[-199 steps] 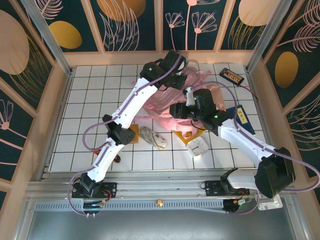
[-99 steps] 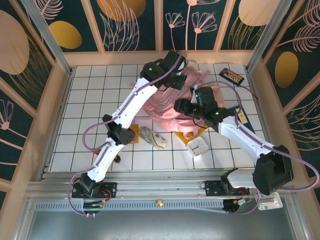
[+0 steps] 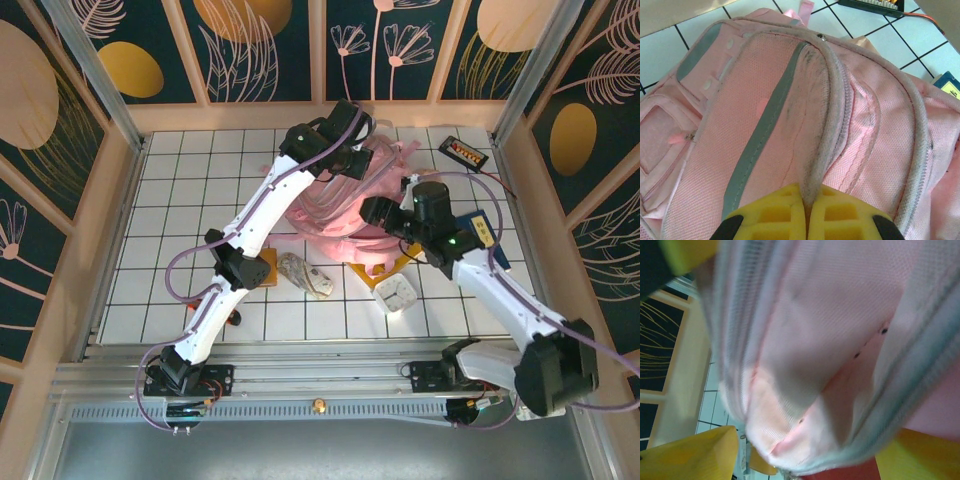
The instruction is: Pack the student bag
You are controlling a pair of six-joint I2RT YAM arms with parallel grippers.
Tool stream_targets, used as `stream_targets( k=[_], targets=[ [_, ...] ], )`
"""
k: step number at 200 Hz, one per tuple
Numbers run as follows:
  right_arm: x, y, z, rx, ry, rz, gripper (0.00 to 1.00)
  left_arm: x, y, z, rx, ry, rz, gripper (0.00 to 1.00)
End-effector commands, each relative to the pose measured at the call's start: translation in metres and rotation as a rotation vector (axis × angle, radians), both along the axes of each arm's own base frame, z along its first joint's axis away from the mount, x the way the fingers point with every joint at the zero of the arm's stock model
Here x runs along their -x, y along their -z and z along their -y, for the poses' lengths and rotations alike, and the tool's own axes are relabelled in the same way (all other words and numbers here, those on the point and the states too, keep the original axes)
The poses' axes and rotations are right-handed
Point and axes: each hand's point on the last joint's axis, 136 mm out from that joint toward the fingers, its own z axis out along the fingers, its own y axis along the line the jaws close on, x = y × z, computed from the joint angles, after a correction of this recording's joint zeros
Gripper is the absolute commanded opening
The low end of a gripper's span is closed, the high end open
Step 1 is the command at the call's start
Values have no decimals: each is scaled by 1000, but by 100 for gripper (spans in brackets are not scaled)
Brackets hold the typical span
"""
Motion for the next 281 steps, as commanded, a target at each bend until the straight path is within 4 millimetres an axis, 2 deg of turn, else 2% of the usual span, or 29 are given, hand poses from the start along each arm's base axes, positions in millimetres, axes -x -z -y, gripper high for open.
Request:
stream_targets(
  k=[1, 28, 45, 57, 67, 70, 74, 80, 85, 90, 96, 99, 138, 168, 177, 199, 213, 222, 231, 240, 247, 260, 272, 281],
  targets=[
    [-13, -20, -20, -78, -90, 54, 71, 2, -40, 0, 87, -21, 63, 0],
    [-18, -24, -25, -123, -81, 66, 71, 2, -41, 0, 93, -19, 61, 0],
    [-22, -29, -34, -158, -103, 99, 67, 5, -39, 6, 109, 4, 48, 0],
    [-26, -35, -38, -168, -105, 144, 59, 8, -36, 12, 126, 28, 26, 0],
    [-31, -37, -38, -169, -99, 159, 40, 10, -34, 13, 130, 33, 14, 0],
    [-32, -39, -39, -172, -100, 164, 32, 10, -34, 13, 129, 33, 13, 5],
    [-34, -41, -39, -173, -97, 168, 24, 10, -34, 11, 125, 29, 11, 19],
    [-35, -43, -39, -173, -94, 176, 14, 11, -34, 8, 112, 22, 13, 44],
    [-36, -46, -39, -175, -91, 182, 8, 11, -36, 3, 100, 10, 17, 59],
    [-37, -48, -39, -177, -90, 188, 3, 11, -37, -1, 82, -2, 24, 71],
    [-38, -52, -40, -177, -90, 195, 0, 12, -39, -8, 60, -18, 33, 96],
    [-38, -53, -40, -175, -90, 199, 0, 12, -41, -12, 48, -28, 39, 98],
    [-42, -68, -39, -161, -91, 223, 0, 22, -67, -55, -6, -173, 67, 99],
    [-48, -81, -33, -150, -82, 238, 0, 34, -50, -57, -63, -182, 12, 99],
    [-48, -83, -32, -154, -86, 240, 0, 31, -48, -70, -134, -229, 46, 99],
    [-49, -83, -28, -157, -91, 234, 0, 28, -44, -120, -339, -376, 122, 99],
    [-50, -82, -26, -163, -94, 230, 0, 35, -33, -130, -380, -386, 104, 99],
    [-49, -82, -26, -169, -102, 230, 0, 44, -24, -124, -323, -351, 71, 99],
    [-50, -82, -27, -174, -106, 230, 0, 55, -23, -112, -179, -305, 62, 99],
    [-50, -82, -28, -180, -113, 225, 0, 65, -28, -104, 0, -275, 72, 99],
    [-50, -83, -28, -183, -119, 224, 0, 78, -40, -105, 155, -247, 83, 99],
    [-50, -86, -29, -188, -128, 227, 0, 98, -44, -107, 367, -202, 76, 99],
    [-51, -88, -31, -189, -138, 224, 0, 116, -38, -102, 469, -132, 42, 99],
    [-52, -89, -33, -193, -148, 221, 0, 124, -27, -96, 489, -90, 2, 99]
  ],
)
